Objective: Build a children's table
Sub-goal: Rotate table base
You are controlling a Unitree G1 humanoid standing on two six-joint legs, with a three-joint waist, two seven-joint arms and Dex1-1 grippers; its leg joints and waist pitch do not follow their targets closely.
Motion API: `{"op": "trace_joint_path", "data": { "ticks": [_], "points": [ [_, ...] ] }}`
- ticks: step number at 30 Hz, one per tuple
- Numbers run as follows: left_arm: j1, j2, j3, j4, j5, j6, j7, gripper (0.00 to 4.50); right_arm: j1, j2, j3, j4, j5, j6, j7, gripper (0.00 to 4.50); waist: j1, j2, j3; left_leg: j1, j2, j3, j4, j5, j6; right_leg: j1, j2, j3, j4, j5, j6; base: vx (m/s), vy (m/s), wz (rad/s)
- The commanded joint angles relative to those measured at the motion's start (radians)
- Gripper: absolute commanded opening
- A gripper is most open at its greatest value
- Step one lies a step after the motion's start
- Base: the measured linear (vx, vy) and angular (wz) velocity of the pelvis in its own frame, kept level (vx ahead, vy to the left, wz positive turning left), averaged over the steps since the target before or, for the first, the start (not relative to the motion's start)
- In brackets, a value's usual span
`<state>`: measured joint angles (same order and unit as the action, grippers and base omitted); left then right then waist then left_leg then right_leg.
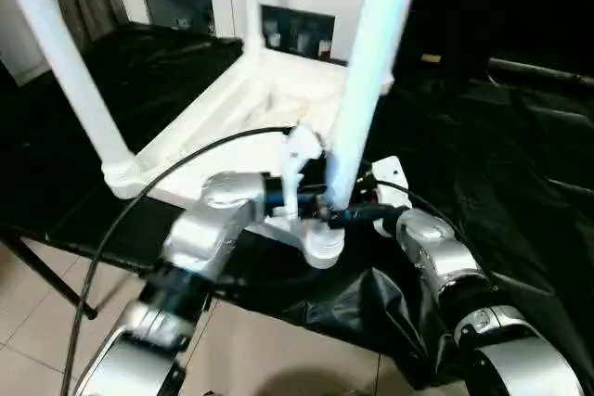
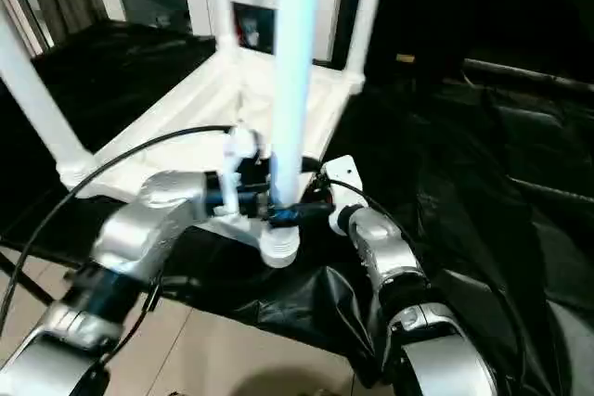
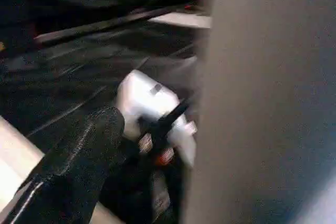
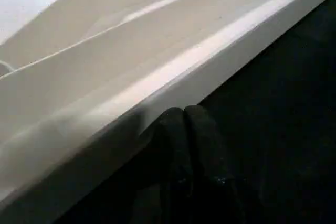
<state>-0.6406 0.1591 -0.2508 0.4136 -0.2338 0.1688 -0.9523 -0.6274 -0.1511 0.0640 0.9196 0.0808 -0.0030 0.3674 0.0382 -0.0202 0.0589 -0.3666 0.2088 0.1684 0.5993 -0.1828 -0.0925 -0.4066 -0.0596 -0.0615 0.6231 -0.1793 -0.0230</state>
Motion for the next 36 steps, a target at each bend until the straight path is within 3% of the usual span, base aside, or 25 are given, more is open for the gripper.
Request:
{"op": "trace_joint_path", "data": {
  "ticks": [1, 5, 6, 7, 8, 11, 14, 17, 18, 21, 22, 25, 27, 28, 30, 31, 32, 33, 34, 35, 36],
  "points": [
    [-0.017, 0.004, 0.016, 0.018, 0.015, -0.030, -0.002, 4.50, -0.011, -0.033, -0.037, 0.010, 0.012, -0.022, 0.007, 0.03, 0.012, 0.001, -0.077, 0.002, 0.012, 0.004, -0.061, -0.138, 0.038, 0.064, -0.066, 0.044, -0.070, -0.125, -0.218, 0.000, 0.000, 0.00],
    [0.004, 0.012, 0.045, -0.004, -0.024, -0.032, -0.038, 4.50, 0.014, -0.066, -0.059, -0.034, 0.044, -0.018, 0.090, 0.03, 0.024, 0.003, -0.074, 0.007, 0.014, 0.007, -0.062, -0.164, 0.048, 0.064, -0.067, 0.044, -0.070, -0.125, -0.236, 0.000, 0.000, 0.00],
    [0.042, 0.058, 0.041, -0.050, -0.061, 0.016, -0.119, 4.50, 0.060, -0.110, -0.052, -0.121, 0.085, -0.001, 0.245, 0.03, 0.024, -0.001, -0.074, 0.006, 0.013, 0.008, -0.062, -0.174, 0.054, 0.066, -0.067, 0.044, -0.071, -0.136, -0.234, 0.000, 0.000, 0.00],
    [0.054, 0.076, 0.036, -0.064, -0.067, 0.021, -0.148, 4.50, 0.073, -0.124, -0.047, -0.146, 0.091, 0.007, 0.278, 0.18, 0.031, -0.001, -0.073, 0.006, 0.015, 0.006, -0.062, -0.179, 0.060, 0.069, -0.070, 0.044, -0.072, -0.141, -0.230, 0.000, 0.000, 0.00],
    [0.059, 0.082, 0.034, -0.068, -0.070, 0.023, -0.157, 4.50, 0.077, -0.128, -0.045, -0.154, 0.092, 0.009, 0.289, 0.29, 0.029, 0.005, -0.071, 0.003, 0.016, 0.005, -0.064, -0.178, 0.063, 0.067, -0.069, 0.045, -0.071, -0.147, -0.226, 0.000, 0.000, 0.00],
    [0.101, 0.164, 0.020, -0.096, -0.071, 0.025, -0.236, 4.50, 0.127, -0.203, -0.033, -0.247, 0.113, 0.027, 0.406, 0.49, 0.029, 0.008, -0.069, 0.008, 0.017, 0.005, -0.067, -0.192, 0.057, 0.061, -0.064, 0.043, -0.079, -0.192, -0.213, 0.000, 0.000, 0.00],
    [0.109, 0.186, 0.025, -0.103, -0.078, 0.033, -0.259, 4.50, 0.142, -0.230, -0.033, -0.278, 0.122, 0.029, 0.449, 0.81, 0.030, 0.011, -0.067, 0.012, 0.017, 0.006, -0.068, -0.220, 0.045, 0.057, -0.064, 0.043, -0.082, -0.231, -0.214, 0.000, 0.000, 0.00],
    [0.110, 0.256, -0.004, -0.091, -0.028, 0.021, -0.309, 4.50, 0.184, -0.297, -0.028, -0.378, 0.149, 0.054, 0.564, 1.08, 0.033, 0.011, -0.063, 0.013, 0.019, 0.003, -0.071, -0.250, 0.039, 0.056, -0.064, 0.042, -0.089, -0.297, -0.191, 0.000, 0.000, 0.00],
    [0.098, 0.282, -0.031, -0.061, 0.027, -0.016, -0.302, 4.50, 0.205, -0.323, -0.025, -0.431, 0.166, 0.076, 0.611, 1.18, 0.036, 0.009, -0.063, 0.013, 0.017, 0.002, -0.072, -0.251, 0.048, 0.058, -0.061, 0.043, -0.093, -0.303, -0.169, 0.000, 0.000, 0.00],
    [0.070, 0.294, -0.057, -0.003, 0.095, -0.073, -0.275, 4.50, 0.233, -0.355, -0.020, -0.503, 0.189, 0.117, 0.660, 1.38, 0.037, 0.010, -0.062, 0.013, 0.014, 0.002, -0.071, -0.241, 0.045, 0.055, -0.062, 0.042, -0.097, -0.338, -0.146, 0.000, 0.000, 0.00],
    [0.037, 0.289, -0.074, 0.060, 0.141, -0.118, -0.243, 4.21, 0.249, -0.375, -0.007, -0.539, 0.189, 0.127, 0.684, 1.54, 0.038, 0.009, -0.063, 0.013, 0.013, 0.001, -0.071, -0.241, 0.043, 0.056, -0.062, 0.041, -0.096, -0.340, -0.147, 0.000, 0.000, 0.00],
    [-0.007, 0.283, -0.104, 0.131, 0.203, -0.165, -0.202, 4.01, 0.268, -0.398, 0.008, -0.589, 0.193, 0.150, 0.713, 1.78, 0.046, 0.013, -0.067, 0.013, 0.016, -0.002, -0.072, -0.230, 0.038, 0.057, -0.066, 0.041, -0.093, -0.310, -0.156, 0.000, 0.000, 0.00],
    [-0.046, 0.276, -0.135, 0.194, 0.263, -0.213, -0.155, 3.76, 0.288, -0.415, 0.020, -0.643, 0.198, 0.179, 0.737, 1.96, 0.052, 0.008, -0.068, 0.011, 0.015, -0.001, -0.070, -0.219, 0.042, 0.060, -0.064, 0.042, -0.092, -0.279, -0.154, 0.000, 0.000, 0.00],
    [-0.055, 0.273, -0.141, 0.208, 0.272, -0.221, -0.147, 3.76, 0.292, -0.418, 0.022, -0.654, 0.198, 0.183, 0.741, 1.96, 0.054, 0.015, -0.069, 0.012, 0.015, -0.002, -0.069, -0.214, 0.041, 0.060, -0.065, 0.042, -0.091, -0.271, -0.154, 0.000, 0.000, 0.00],
    [-0.077, 0.260, -0.148, 0.253, 0.293, -0.247, -0.129, 3.55, 0.306, -0.429, 0.023, -0.692, 0.203, 0.206, 0.743, 2.21, 0.054, 0.009, -0.073, 0.008, 0.016, -0.003, -0.068, -0.190, 0.043, 0.064, -0.070, 0.042, -0.085, -0.228, -0.169, 0.000, 0.000, 0.00],
    [-0.089, 0.252, -0.151, 0.283, 0.305, -0.266, -0.126, 3.43, 0.311, -0.433, 0.025, -0.707, 0.201, 0.214, 0.743, 2.31, 0.054, 0.017, -0.071, 0.007, 0.013, -0.002, -0.067, -0.186, 0.046, 0.063, -0.065, 0.041, -0.089, -0.226, -0.169, 0.000, 0.000, 0.00],
    [-0.094, 0.249, -0.152, 0.293, 0.309, -0.272, -0.125, 3.43, 0.313, -0.435, 0.026, -0.712, 0.200, 0.217, 0.743, 2.31, 0.056, 0.015, -0.074, 0.011, 0.014, -0.001, -0.065, -0.186, 0.046, 0.062, -0.065, 0.041, -0.089, -0.213, -0.170, 0.000, 0.000, 0.00],
    [-0.111, 0.237, -0.158, 0.337, 0.328, -0.296, -0.112, 3.33, 0.319, -0.438, 0.030, -0.730, 0.198, 0.229, 0.743, 2.40, 0.055, 0.013, -0.075, 0.007, 0.014, -0.001, -0.066, -0.173, 0.052, 0.065, -0.067, 0.041, -0.085, -0.183, -0.184, 0.000, 0.000, 0.00],
    [-0.120, 0.233, -0.164, 0.361, 0.336, -0.308, -0.115, 3.27, 0.323, -0.439, 0.032, -0.740, 0.198, 0.235, 0.745, 2.48, 0.056, 0.020, -0.075, 0.009, 0.014, -0.001, -0.065, -0.176, 0.055, 0.063, -0.065, 0.040, -0.087, -0.176, -0.186, 0.000, 0.000, 0.00],
    [-0.127, 0.230, -0.170, 0.380, 0.342, -0.318, -0.115, 3.12, 0.326, -0.440, 0.033, -0.750, 0.199, 0.241, 0.745, 2.63, 0.056, 0.017, -0.077, 0.008, 0.015, -0.002, -0.064, -0.174, 0.056, 0.066, -0.067, 0.040, -0.083, -0.161, -0.191, 0.000, 0.000, 0.00],
    [-0.135, 0.226, -0.173, 0.402, 0.348, -0.332, -0.115, 3.02, 0.329, -0.442, 0.034, -0.759, 0.200, 0.249, 0.744, 2.69, 0.057, 0.021, -0.077, 0.008, 0.015, -0.002, -0.064, -0.171, 0.056, 0.066, -0.067, 0.040, -0.082, -0.156, -0.194, 0.000, 0.000, 0.00]
  ]
}}
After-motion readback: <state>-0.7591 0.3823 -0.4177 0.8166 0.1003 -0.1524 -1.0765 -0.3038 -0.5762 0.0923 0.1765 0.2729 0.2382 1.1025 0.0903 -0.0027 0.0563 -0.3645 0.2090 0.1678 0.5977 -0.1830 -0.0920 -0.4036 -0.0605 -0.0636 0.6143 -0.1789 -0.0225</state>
